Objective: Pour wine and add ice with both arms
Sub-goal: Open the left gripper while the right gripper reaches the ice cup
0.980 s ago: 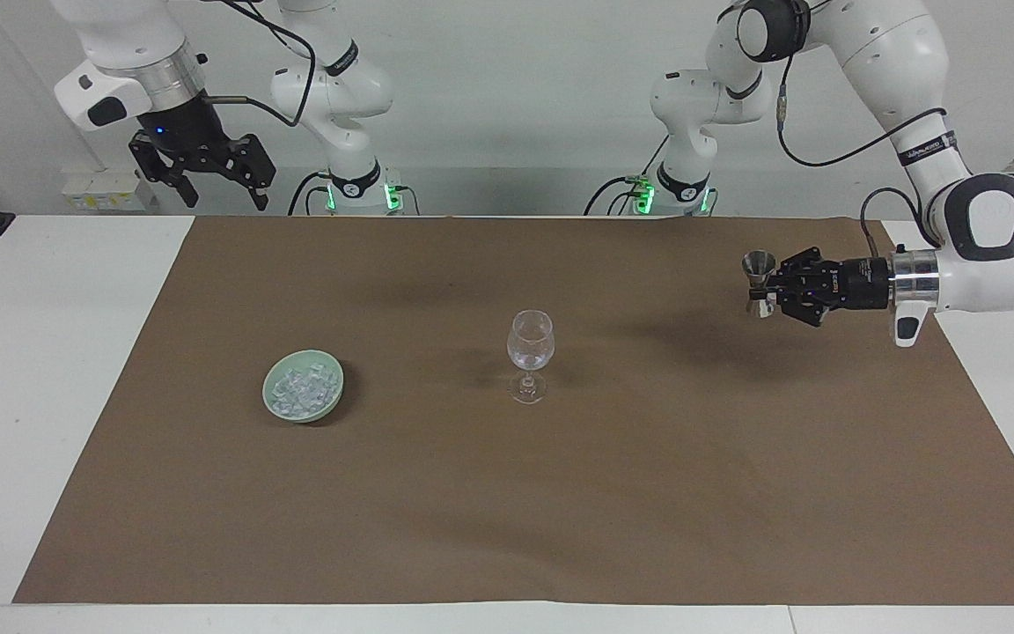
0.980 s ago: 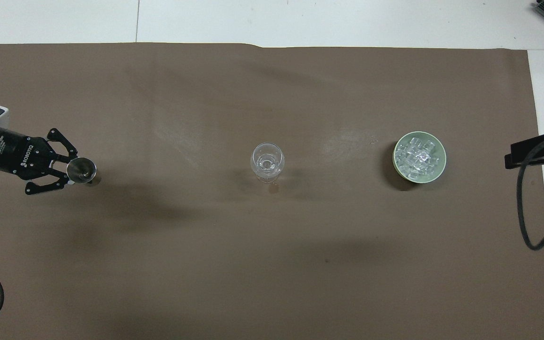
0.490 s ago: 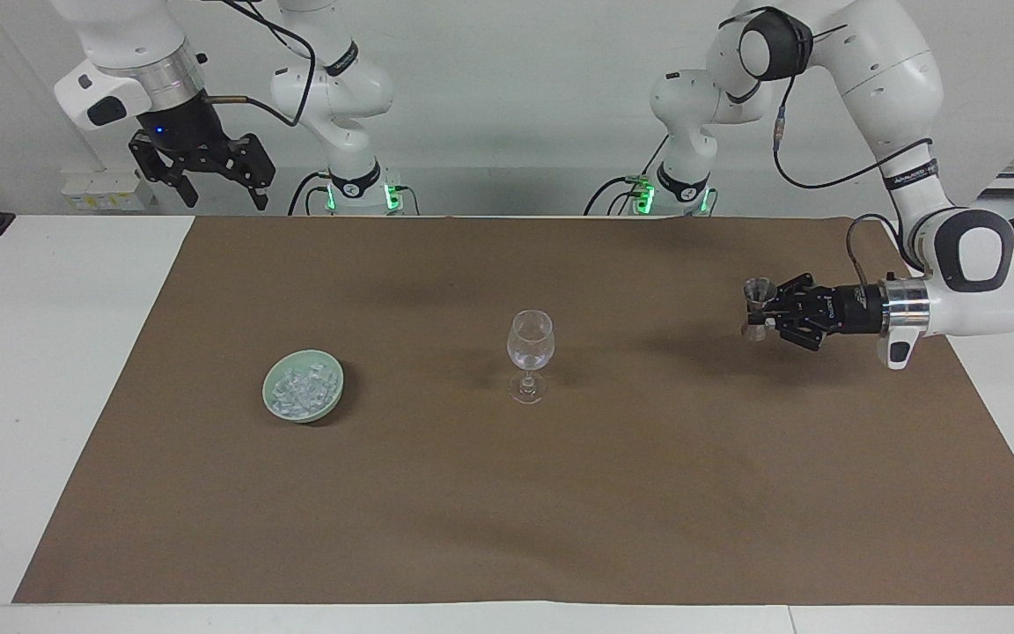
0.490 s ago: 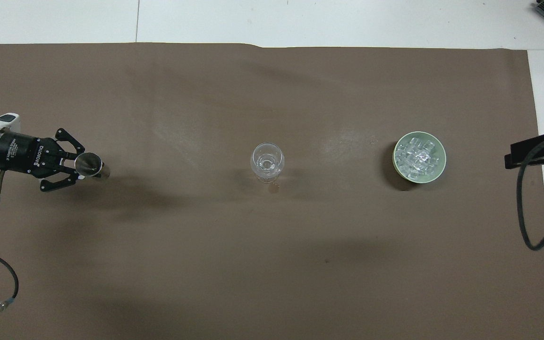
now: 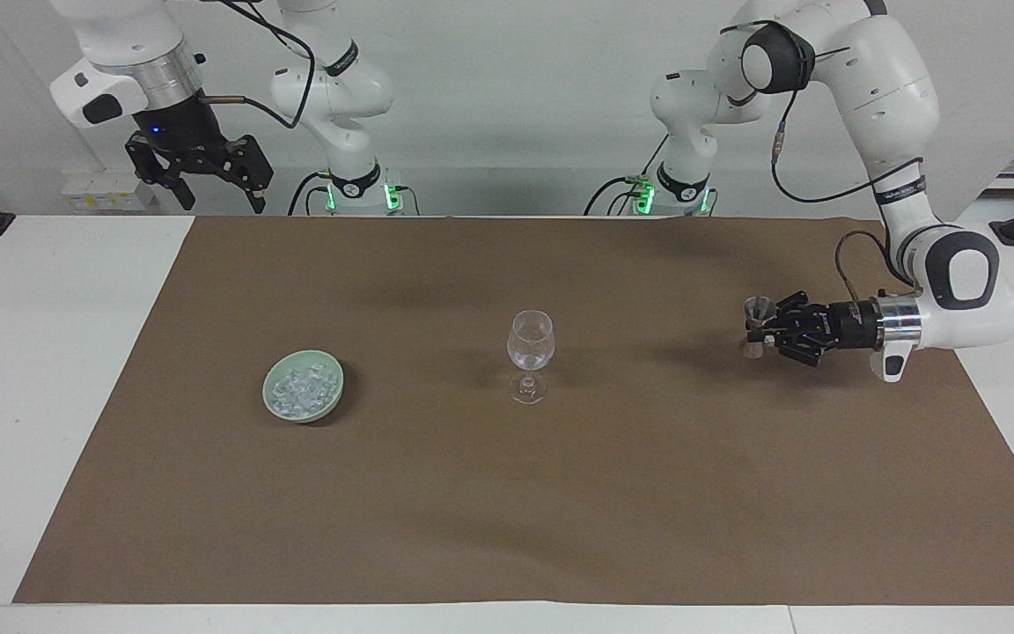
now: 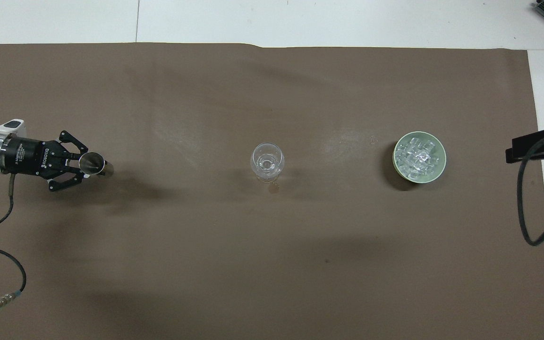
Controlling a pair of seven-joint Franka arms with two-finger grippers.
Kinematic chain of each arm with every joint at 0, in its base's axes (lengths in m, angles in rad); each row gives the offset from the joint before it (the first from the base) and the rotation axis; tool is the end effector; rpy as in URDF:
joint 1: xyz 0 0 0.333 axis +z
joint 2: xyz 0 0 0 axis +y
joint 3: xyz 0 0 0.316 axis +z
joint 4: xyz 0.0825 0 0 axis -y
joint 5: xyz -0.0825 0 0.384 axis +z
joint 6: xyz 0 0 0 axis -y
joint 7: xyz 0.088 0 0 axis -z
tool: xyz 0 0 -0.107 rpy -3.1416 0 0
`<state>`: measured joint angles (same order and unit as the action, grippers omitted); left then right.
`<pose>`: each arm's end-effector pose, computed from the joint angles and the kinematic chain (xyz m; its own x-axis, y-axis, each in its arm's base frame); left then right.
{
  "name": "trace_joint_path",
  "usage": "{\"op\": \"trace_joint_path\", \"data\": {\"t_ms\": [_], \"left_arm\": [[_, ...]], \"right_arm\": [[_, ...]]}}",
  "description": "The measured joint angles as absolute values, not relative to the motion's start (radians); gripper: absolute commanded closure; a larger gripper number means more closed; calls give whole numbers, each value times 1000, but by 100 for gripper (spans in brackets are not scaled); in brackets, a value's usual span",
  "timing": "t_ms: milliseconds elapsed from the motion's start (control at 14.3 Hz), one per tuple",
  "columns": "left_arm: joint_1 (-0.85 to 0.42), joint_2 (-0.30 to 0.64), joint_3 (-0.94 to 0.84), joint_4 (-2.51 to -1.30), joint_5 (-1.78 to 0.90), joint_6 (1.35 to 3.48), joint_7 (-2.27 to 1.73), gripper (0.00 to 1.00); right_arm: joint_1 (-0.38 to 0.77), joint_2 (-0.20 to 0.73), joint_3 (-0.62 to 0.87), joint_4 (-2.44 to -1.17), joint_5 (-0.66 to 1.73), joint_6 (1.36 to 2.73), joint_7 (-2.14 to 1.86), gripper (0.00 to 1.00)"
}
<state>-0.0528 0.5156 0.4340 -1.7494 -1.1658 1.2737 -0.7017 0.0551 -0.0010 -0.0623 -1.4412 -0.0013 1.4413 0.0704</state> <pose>0.5901 0.0800 0.3117 0.0748 0.2921 -0.9535 0.9833 -0.1805 0.0218 0.5403 -0.0041 0.6740 0.9970 -0.0777 0.0012 -0.0777 -0.9970 0.0012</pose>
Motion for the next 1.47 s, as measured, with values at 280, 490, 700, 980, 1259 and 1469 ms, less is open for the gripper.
{"op": "trace_joint_path", "data": {"t_ms": [280, 490, 700, 980, 1259, 1469], "left_arm": [[-46, 536, 434, -1786, -1185, 1300, -647, 100], [-45, 542, 434, -1815, -1198, 1309, -622, 100], [-42, 550, 439, -1849, -1212, 1314, -583, 100], [-34, 565, 441, -1857, -1222, 1315, -557, 100], [-34, 569, 441, -1872, -1249, 1318, -535, 100], [-34, 574, 441, -1893, -1264, 1320, -503, 100]], "right_arm": [[55, 16, -62, -1473, -1, 1496, 70, 0], [55, 32, -59, -1541, -1, 1588, 70, 0], [55, 40, -54, -1614, -3, 1680, 70, 0], [55, 45, -46, -1725, -12, 1808, 70, 0], [55, 78, -44, -1828, -27, 1954, 71, 0], [55, 114, -41, -1880, -31, 2058, 71, 0]]}}
